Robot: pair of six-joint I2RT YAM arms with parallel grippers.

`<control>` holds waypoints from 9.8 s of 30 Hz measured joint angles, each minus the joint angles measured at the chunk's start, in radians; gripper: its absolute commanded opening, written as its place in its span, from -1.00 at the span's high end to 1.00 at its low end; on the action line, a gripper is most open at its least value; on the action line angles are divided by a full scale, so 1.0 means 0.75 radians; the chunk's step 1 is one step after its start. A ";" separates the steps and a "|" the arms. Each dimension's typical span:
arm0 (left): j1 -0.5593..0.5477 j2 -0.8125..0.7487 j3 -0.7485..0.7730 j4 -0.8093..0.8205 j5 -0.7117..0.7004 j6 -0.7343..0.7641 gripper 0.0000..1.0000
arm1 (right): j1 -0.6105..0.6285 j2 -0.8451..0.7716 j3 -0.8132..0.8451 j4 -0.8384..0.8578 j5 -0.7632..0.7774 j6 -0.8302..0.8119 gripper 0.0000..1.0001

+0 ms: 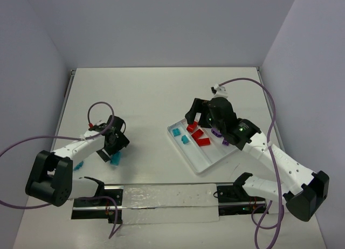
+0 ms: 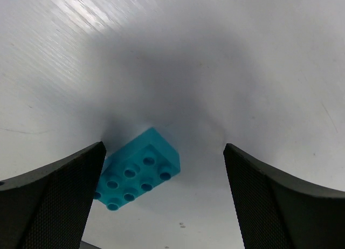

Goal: Sort the legos into containers by color

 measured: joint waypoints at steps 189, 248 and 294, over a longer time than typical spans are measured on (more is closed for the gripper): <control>1.026 -0.178 -0.151 -0.079 -0.280 -0.386 -0.15 | 0.049 -0.144 0.230 -0.209 0.289 -0.060 -0.93; -0.121 0.089 0.426 0.242 0.200 0.389 1.00 | 0.063 -0.214 0.211 -0.204 0.460 -0.054 -0.94; -1.198 0.769 1.167 -0.060 0.049 0.363 -0.57 | 0.063 -0.538 0.142 -0.307 0.748 -0.009 -0.94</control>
